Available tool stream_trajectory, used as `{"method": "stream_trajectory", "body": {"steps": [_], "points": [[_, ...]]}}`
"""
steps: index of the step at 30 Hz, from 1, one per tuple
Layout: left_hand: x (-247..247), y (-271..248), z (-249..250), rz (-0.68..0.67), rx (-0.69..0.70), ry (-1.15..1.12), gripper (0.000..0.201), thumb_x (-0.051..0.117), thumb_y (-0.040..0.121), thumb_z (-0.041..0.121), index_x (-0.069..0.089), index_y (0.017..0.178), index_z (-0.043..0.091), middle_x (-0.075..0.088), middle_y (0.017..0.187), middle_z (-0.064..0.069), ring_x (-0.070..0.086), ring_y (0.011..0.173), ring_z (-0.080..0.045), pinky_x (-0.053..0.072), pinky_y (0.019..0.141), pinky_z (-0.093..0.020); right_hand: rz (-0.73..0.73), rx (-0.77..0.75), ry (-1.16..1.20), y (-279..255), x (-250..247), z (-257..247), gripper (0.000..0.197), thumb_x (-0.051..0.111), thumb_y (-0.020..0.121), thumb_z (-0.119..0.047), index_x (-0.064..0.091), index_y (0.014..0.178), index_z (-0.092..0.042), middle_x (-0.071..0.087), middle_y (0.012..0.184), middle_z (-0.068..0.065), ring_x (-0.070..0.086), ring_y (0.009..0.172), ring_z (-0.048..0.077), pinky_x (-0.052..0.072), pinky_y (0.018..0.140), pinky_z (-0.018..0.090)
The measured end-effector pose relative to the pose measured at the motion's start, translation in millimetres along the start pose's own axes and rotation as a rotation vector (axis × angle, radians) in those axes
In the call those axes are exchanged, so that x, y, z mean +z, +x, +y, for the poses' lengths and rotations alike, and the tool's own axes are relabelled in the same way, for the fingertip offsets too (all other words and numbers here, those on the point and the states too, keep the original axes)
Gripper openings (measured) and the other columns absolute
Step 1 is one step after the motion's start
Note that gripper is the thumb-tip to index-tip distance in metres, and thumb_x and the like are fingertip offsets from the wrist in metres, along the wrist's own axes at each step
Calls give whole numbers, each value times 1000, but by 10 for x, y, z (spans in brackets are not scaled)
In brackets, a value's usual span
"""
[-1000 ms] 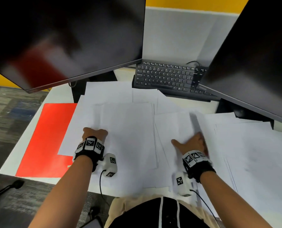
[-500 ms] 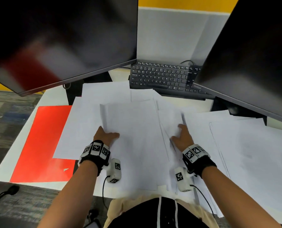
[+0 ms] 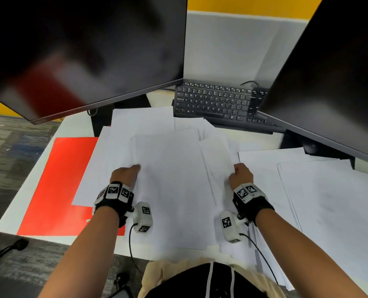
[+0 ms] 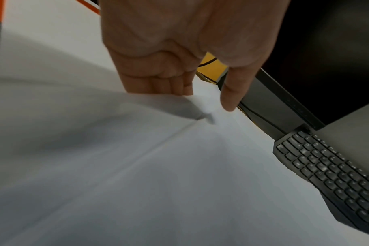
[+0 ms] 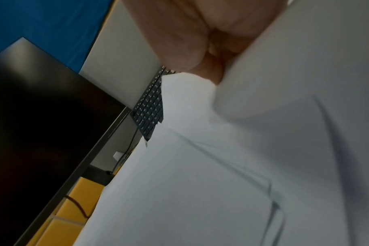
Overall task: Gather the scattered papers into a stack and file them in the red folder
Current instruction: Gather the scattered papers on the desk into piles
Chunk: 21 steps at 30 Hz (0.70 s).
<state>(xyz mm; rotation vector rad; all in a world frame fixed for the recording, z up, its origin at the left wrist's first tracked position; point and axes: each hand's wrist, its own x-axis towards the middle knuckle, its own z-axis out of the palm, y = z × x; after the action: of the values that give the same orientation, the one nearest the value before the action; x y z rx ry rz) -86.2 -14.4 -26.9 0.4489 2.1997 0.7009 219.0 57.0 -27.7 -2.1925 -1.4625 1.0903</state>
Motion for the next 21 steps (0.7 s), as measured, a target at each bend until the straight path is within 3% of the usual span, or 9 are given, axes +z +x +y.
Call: {"method": "stream_trajectory", "body": {"steps": [4,6,8,10,11,13,17,19,21], "points": [[-6,53,13,-58,-51,-82,59,67,78,41,62,115,-5,64,87,-12,60,78,-28,42,77,-30,-18,-32,-2,81,37,-162,31,42,87,3,55,115,-1,60,120,19,57,110,32,35,74,20],[0,63,15,-119,-72,-140,68,76,68,38,60,120,-3,67,97,-17,65,88,-34,44,77,-31,-136,-75,-99,114,93,-232,26,41,89,2,55,107,-9,59,122,17,55,113,31,33,74,21],[9,88,9,-149,-88,-155,72,82,58,34,61,119,3,68,107,-17,65,94,-36,50,83,-38,-230,-105,-152,135,192,-275,17,41,90,1,44,89,-15,58,114,15,54,109,28,33,75,22],[21,147,-9,-151,-88,-163,65,83,59,25,62,116,1,68,108,-17,65,95,-35,51,88,-42,-306,-102,-175,137,316,-294,31,38,91,1,31,68,-19,51,95,7,46,96,20,27,75,21],[18,154,-14,-147,-87,-164,59,82,63,19,62,115,-1,67,107,-17,64,94,-33,50,88,-40,-344,-96,-192,122,372,-305,40,37,92,0,23,63,-23,43,95,5,39,94,16,25,76,20],[4,138,-6,-161,-83,-189,46,77,70,7,63,112,-4,65,104,-17,61,92,-31,47,84,-36,-401,-112,-220,85,456,-336,45,34,94,-1,15,62,-26,37,97,3,32,95,12,21,78,19],[-36,61,15,-208,-34,-237,34,69,73,-9,59,104,1,63,107,-19,60,97,-33,48,92,-42,-414,-164,-266,15,515,-388,43,31,96,-4,16,62,-24,25,69,-9,34,92,14,25,76,20],[-51,-6,16,-226,56,-294,36,65,75,-13,60,106,5,63,109,-17,61,99,-34,48,92,-45,-406,-175,-235,11,501,-370,36,36,95,-10,23,64,-21,29,68,-6,38,88,15,30,70,22],[-65,-66,-11,-246,155,-379,40,62,75,-15,63,107,8,68,104,-16,66,97,-36,50,90,-49,-370,-179,-142,35,458,-324,18,49,91,-17,37,78,-13,42,80,0,42,83,17,34,68,24]]}}
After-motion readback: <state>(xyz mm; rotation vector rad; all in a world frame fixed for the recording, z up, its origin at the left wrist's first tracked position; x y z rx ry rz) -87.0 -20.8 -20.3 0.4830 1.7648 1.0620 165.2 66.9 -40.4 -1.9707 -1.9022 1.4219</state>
